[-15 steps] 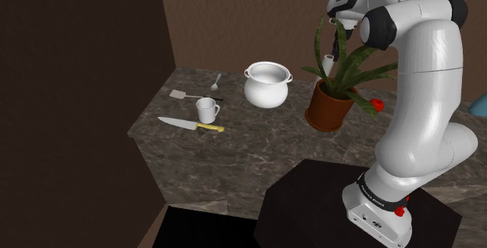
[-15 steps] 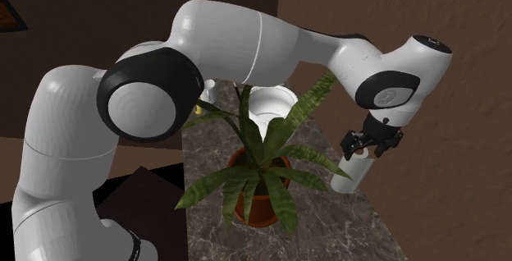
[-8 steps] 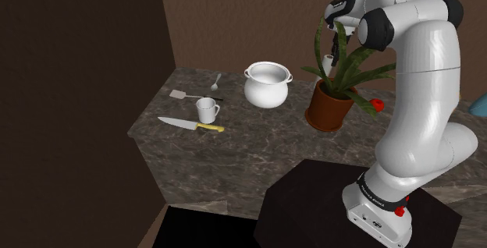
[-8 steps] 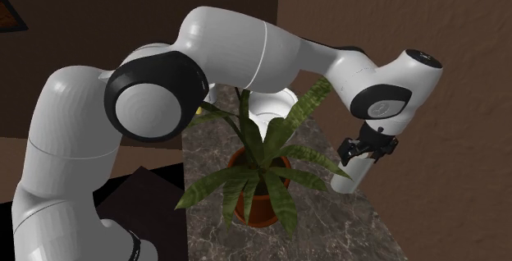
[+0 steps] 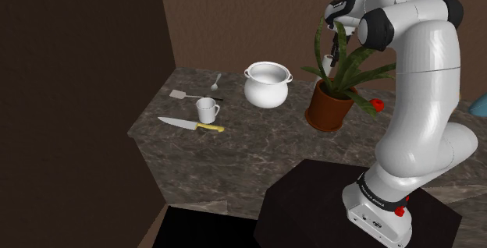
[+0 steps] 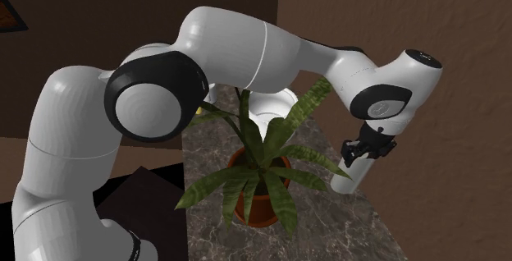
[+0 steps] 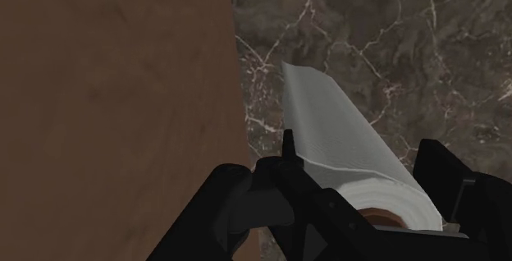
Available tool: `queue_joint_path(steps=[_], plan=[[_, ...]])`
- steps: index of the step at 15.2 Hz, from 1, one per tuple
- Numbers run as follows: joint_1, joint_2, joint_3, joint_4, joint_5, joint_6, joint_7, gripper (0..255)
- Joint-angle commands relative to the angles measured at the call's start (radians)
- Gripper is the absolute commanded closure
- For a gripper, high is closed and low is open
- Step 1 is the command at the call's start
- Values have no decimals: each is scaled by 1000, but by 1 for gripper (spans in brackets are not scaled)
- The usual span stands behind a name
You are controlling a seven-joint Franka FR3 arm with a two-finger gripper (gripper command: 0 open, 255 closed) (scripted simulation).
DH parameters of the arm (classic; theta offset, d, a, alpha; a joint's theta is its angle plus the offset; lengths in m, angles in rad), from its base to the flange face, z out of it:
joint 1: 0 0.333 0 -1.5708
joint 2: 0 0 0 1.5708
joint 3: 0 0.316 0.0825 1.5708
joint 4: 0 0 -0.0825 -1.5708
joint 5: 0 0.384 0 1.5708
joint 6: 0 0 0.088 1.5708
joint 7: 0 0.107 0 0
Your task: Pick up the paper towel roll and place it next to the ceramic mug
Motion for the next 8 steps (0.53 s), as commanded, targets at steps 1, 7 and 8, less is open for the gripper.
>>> queue_joint_path(steps=[1, 7, 8], plan=[[0, 0, 0, -1, 0, -1, 0, 255], [0, 1, 0, -1, 0, -1, 0, 255], [0, -4, -1, 6, -2, -11, 2, 255]])
